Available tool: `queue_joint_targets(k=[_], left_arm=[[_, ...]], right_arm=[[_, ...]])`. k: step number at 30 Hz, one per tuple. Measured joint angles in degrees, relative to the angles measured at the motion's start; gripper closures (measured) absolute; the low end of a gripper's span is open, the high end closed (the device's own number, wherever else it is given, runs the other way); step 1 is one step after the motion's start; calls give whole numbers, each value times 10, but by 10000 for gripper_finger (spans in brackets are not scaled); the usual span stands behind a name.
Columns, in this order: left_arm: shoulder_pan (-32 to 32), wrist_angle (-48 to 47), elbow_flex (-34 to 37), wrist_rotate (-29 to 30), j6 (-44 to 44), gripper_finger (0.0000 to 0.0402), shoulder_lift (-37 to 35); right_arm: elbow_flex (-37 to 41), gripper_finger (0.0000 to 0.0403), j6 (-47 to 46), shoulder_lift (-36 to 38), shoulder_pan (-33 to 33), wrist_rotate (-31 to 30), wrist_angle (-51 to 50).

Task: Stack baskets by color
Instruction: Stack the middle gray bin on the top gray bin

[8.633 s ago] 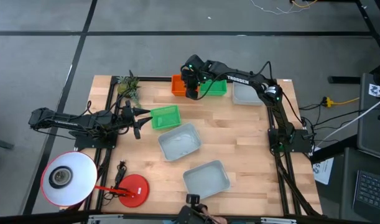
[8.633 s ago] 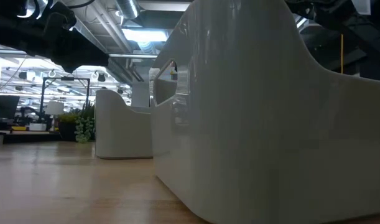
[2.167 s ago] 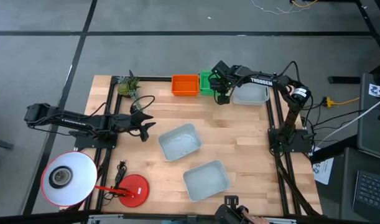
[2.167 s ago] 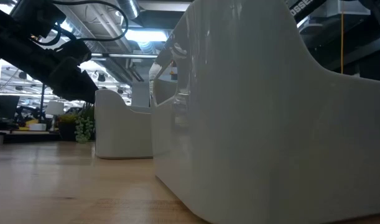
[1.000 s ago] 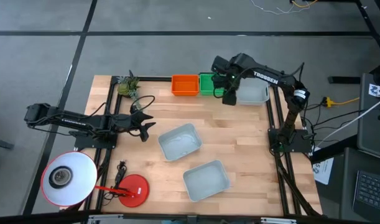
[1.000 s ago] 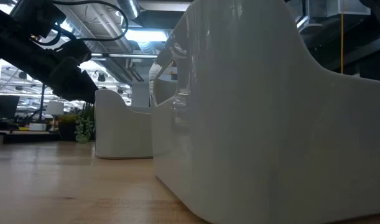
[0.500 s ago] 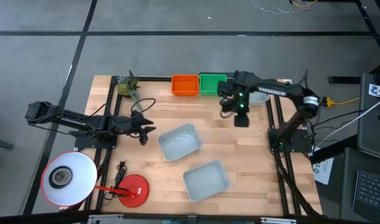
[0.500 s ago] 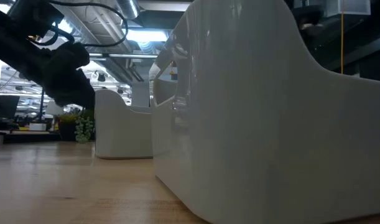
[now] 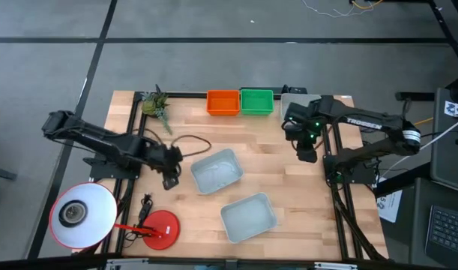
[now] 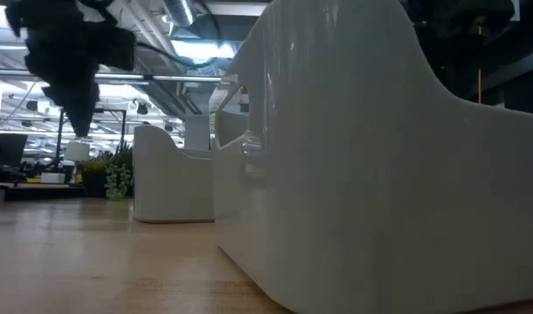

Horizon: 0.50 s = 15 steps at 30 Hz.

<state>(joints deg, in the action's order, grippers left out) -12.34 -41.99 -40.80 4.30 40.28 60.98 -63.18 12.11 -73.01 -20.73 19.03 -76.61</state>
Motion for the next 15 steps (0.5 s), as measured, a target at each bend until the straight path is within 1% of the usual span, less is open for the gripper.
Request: queue_joint_targets(k=[4,5,6,7,8,10,11,12,13,14,15], left_arm=[[-7,73,-18,-95,17,358,96],[-6,99,-19,-104,16,366,129],[-3,119,-22,-97,14,375,161],[2,133,-27,-71,7,383,190],[8,148,-35,-29,-9,391,219],[25,210,-60,63,-76,399,272],[34,258,-76,99,-117,399,294],[42,311,-96,121,-162,398,311],[50,358,-117,124,-206,397,327],[55,384,-140,113,-246,398,340],[58,388,-164,94,-277,399,351]], right_arm=[[22,299,2,29,0,0,41],[25,299,2,34,0,0,47],[27,299,2,37,0,0,49],[27,299,2,39,0,0,50],[27,299,2,40,0,0,51],[27,299,6,41,0,0,52],[27,299,13,41,0,0,52],[27,299,17,41,0,0,52],[27,299,17,41,0,0,51],[27,299,16,41,0,0,51],[27,299,13,41,0,0,50]])
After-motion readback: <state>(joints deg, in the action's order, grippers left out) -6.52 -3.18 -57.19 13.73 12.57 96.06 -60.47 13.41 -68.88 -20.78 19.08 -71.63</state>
